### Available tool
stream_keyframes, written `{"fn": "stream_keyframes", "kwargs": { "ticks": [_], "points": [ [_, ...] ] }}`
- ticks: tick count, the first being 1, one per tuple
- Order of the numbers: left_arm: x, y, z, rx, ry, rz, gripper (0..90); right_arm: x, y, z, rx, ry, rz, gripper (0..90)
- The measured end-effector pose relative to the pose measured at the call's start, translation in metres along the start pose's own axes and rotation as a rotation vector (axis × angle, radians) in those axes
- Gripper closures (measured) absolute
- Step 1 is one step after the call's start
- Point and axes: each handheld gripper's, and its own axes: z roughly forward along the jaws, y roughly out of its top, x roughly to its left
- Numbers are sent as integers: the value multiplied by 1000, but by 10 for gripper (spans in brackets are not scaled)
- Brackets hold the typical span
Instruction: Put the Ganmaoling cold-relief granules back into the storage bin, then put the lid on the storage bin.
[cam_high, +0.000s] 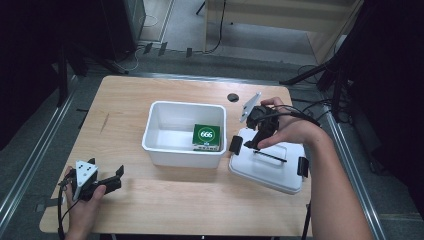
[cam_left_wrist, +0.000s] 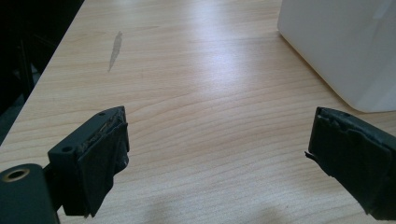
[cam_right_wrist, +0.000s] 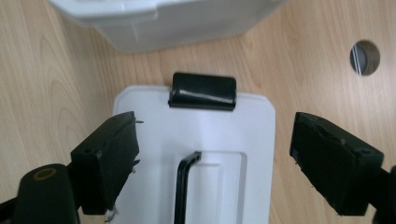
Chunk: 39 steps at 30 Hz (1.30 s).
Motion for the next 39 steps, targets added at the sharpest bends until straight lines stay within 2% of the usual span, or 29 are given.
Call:
{"fn": "stream_keyframes", "kwargs": {
  "ticks": [15,26,33,39],
  "points": [
    [0,0,-1,1,-1,-3,58,3,-39,13,29,4,47,183],
    [-1,0,1,10,-3,7,58,8,-57,24,41,8,71,203],
    [0,0,1,8,-2,2,58,10,-66,26,49,7,69,250],
    [0,0,1,8,-3,3,58,14,-73,35,57,19,78,279]
  ]
}}
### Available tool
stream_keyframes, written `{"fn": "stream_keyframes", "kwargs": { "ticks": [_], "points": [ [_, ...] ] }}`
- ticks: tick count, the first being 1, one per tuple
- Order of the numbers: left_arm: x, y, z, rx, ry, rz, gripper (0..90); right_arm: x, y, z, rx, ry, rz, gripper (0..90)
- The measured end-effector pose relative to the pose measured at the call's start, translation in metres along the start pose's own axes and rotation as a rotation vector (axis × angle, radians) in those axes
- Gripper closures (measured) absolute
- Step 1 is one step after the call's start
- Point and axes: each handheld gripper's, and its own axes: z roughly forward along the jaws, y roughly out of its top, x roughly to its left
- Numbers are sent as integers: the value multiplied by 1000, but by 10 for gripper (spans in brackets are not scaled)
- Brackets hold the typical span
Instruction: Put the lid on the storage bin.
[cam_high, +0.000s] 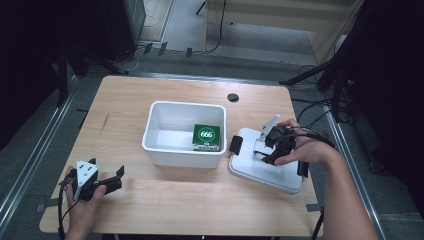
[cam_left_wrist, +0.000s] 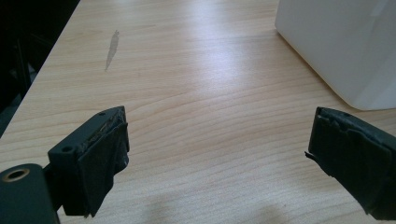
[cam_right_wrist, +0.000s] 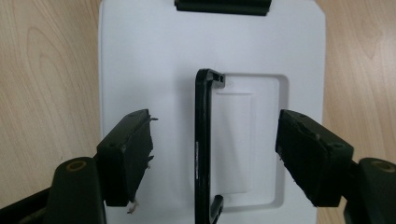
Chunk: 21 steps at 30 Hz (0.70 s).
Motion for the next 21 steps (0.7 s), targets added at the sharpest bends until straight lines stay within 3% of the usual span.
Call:
{"fn": "stream_keyframes", "kwargs": {
  "ticks": [9,21],
  "points": [
    [0,0,0,0,-2,1,58,3,-10,12,11,16,1,347],
    [0,0,0,3,-2,5,58,2,-23,17,29,-3,13,471]
  ]
}}
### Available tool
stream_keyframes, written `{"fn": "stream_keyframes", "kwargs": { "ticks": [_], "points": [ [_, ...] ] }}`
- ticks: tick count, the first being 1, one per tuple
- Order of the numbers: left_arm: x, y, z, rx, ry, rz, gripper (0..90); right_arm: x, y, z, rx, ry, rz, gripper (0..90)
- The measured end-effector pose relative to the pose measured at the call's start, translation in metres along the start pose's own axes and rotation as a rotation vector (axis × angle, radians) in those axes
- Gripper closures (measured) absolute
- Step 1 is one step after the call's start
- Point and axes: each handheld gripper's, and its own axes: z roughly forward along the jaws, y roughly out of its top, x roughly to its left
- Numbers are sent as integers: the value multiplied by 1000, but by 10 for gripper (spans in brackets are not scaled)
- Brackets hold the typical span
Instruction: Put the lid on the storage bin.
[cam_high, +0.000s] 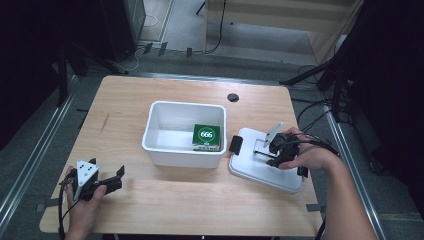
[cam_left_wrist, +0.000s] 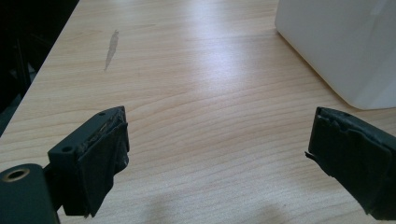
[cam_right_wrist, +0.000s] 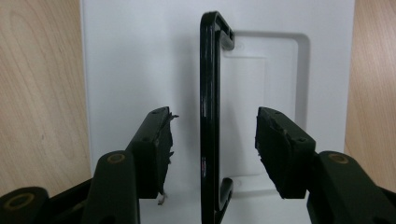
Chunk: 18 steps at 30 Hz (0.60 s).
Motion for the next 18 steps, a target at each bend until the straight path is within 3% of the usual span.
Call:
{"fn": "stream_keyframes", "kwargs": {
  "ticks": [18],
  "points": [
    [0,0,0,-1,5,-3,58,-1,-12,3,0,-39,14,601]
  ]
}}
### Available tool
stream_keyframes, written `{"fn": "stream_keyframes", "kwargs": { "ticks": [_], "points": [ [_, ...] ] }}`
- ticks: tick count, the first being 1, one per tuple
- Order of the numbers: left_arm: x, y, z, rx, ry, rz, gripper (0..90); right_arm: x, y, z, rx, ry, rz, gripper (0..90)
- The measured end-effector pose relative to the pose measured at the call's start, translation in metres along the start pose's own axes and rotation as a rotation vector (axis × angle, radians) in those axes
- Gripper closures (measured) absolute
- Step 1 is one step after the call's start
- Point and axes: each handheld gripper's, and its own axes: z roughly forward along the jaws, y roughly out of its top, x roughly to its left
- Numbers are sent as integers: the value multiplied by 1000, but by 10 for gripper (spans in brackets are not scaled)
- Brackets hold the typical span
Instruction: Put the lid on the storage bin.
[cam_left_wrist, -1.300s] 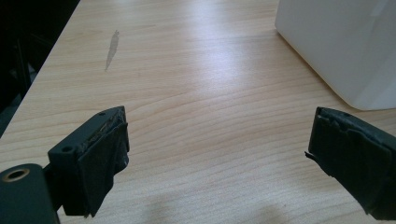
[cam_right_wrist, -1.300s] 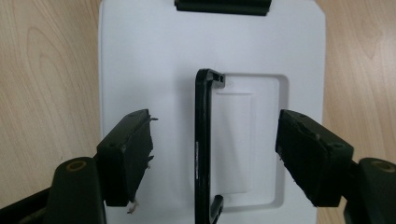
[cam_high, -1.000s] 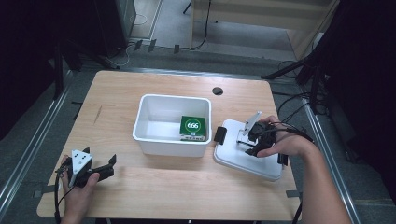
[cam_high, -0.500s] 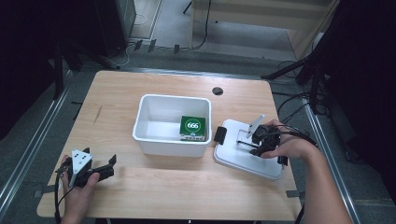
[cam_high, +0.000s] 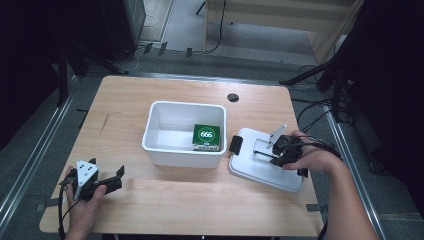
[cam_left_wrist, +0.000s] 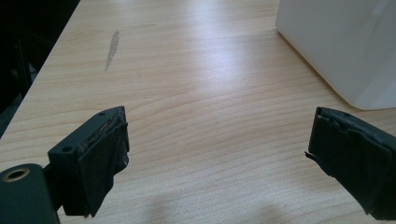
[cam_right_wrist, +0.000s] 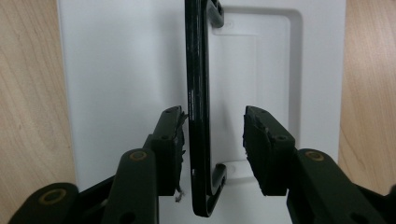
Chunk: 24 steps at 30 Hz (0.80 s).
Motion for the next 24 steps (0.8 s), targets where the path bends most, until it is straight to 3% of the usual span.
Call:
{"fn": "stream_keyframes", "kwargs": {
  "ticks": [15,24],
  "points": [
    [0,0,0,0,-1,0,58,-5,-2,-2,-12,-8,19,704],
    [0,0,0,0,1,-1,58,-6,-2,4,13,-8,21,757]
  ]
}}
